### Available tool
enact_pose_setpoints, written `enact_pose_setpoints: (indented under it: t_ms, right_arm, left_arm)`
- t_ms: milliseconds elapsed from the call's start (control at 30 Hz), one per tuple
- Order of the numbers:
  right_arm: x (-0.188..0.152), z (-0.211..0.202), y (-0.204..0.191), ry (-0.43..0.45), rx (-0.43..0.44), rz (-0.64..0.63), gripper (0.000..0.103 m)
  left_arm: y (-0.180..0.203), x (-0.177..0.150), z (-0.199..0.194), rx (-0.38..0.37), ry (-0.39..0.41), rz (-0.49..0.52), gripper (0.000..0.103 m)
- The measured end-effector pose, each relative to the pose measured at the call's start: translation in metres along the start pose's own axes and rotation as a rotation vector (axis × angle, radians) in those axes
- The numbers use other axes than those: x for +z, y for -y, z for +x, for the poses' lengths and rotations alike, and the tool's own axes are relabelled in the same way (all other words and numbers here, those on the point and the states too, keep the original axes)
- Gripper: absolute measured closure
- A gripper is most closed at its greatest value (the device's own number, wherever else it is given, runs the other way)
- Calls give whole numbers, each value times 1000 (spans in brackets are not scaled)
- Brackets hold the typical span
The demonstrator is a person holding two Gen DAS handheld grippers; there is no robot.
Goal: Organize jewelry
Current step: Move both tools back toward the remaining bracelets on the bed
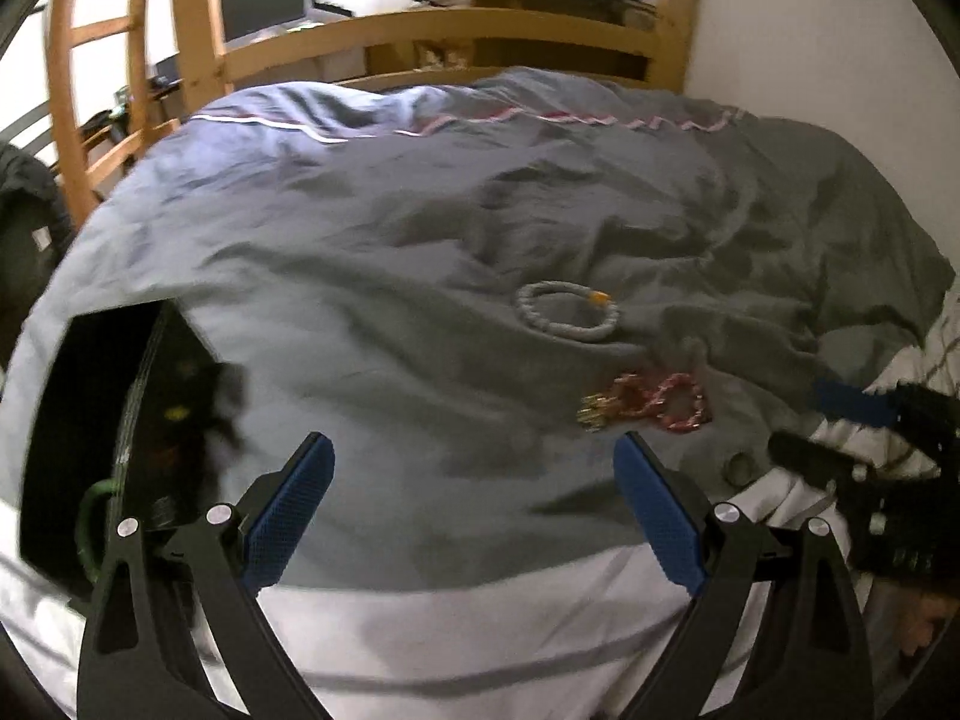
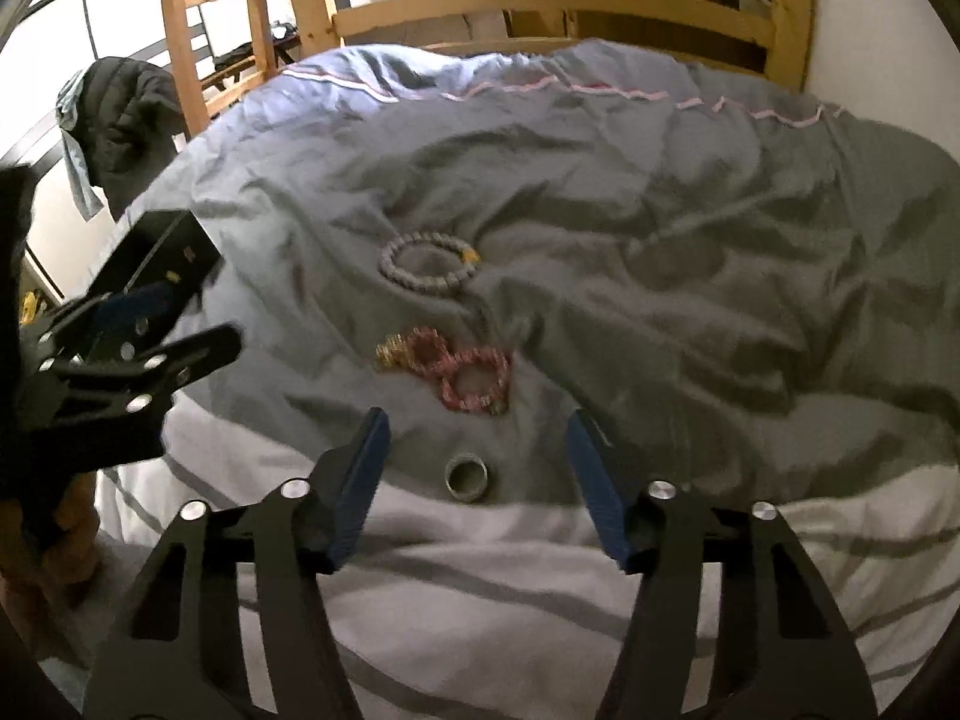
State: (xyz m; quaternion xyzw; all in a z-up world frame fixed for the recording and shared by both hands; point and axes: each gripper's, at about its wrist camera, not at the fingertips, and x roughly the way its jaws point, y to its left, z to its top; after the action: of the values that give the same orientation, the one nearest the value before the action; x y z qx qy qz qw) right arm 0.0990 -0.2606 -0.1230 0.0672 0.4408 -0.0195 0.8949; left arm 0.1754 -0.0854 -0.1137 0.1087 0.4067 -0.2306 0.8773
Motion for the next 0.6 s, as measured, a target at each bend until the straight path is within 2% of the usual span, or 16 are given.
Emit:
enact_pose_setpoints:
  t_ms: [133,233,400,467,533,600]
  right_arm:
    - [-8,10,-4,-33,-3,-28,56]
    - [-13,19,-8,-55,10,-36,59]
    - [-18,35,-9,-91,-3,-33,59]
    - [-17,40,-9,-100,-13,-28,59]
    - [-17,45,-9,-112,-20,-25,59]
    - [-17,47,-10,-123,-23,-21,60]
  left_arm:
    - [14,2,23,-48,-28,34,23]
    - [21,5,37,-102,-42,48,32]
    - [27,9,56,-183,-58,56,37]
    - [28,9,65,-204,-76,57,46]
    - [28,6,73,-202,-101,57,65]
    - [28,5,75,-221,-109,56,72]
